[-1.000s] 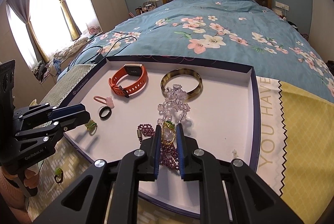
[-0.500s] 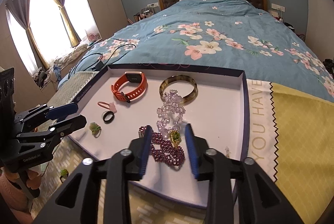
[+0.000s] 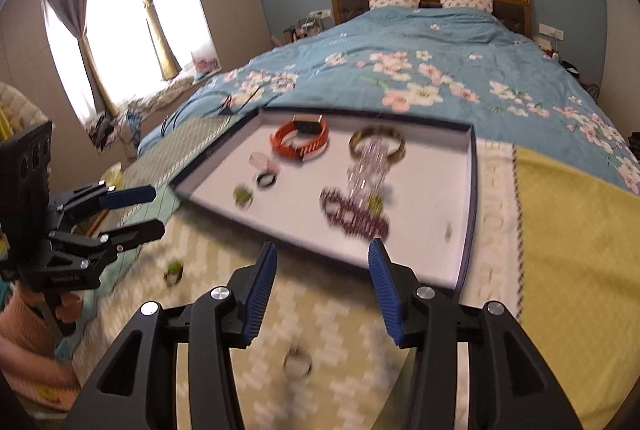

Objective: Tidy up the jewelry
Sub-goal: 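Grasp the silver ring with the right tool while the left tool grasps the green ring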

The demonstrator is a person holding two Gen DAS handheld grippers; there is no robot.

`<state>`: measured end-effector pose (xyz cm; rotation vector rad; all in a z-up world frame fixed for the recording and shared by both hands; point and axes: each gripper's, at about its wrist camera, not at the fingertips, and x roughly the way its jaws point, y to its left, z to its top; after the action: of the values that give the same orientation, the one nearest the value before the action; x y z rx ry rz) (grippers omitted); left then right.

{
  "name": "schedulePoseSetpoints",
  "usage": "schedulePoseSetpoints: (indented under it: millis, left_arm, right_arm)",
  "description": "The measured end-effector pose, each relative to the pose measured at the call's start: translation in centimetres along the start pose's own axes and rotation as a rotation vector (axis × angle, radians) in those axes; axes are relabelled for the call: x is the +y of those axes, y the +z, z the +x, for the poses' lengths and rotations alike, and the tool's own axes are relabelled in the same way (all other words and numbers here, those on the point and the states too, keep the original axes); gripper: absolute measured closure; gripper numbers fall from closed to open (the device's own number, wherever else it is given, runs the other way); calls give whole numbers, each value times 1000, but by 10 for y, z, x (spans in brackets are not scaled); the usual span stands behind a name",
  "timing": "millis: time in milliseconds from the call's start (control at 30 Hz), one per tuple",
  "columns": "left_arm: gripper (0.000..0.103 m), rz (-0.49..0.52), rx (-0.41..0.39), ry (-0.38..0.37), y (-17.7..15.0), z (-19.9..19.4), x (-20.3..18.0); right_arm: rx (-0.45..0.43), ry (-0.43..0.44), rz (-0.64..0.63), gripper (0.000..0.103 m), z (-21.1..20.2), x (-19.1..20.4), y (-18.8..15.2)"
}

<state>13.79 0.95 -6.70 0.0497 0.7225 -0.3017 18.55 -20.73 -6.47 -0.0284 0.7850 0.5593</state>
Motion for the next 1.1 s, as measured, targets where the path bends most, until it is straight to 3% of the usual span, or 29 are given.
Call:
schedulePoseSetpoints:
  millis: [333,700,1100]
  left_arm:
    - [44,30,61,-38,-25,3,-17]
    - [52,0,114,-64,-25,17,-19]
    - [66,-36,176,-73,-25,33,-14]
  right_arm:
    - [87,-17,-15,57,-2,12,-42]
    - [132,-32,-50,58,2,23,-51]
    - [142,-85,-104,78,8,35,-49]
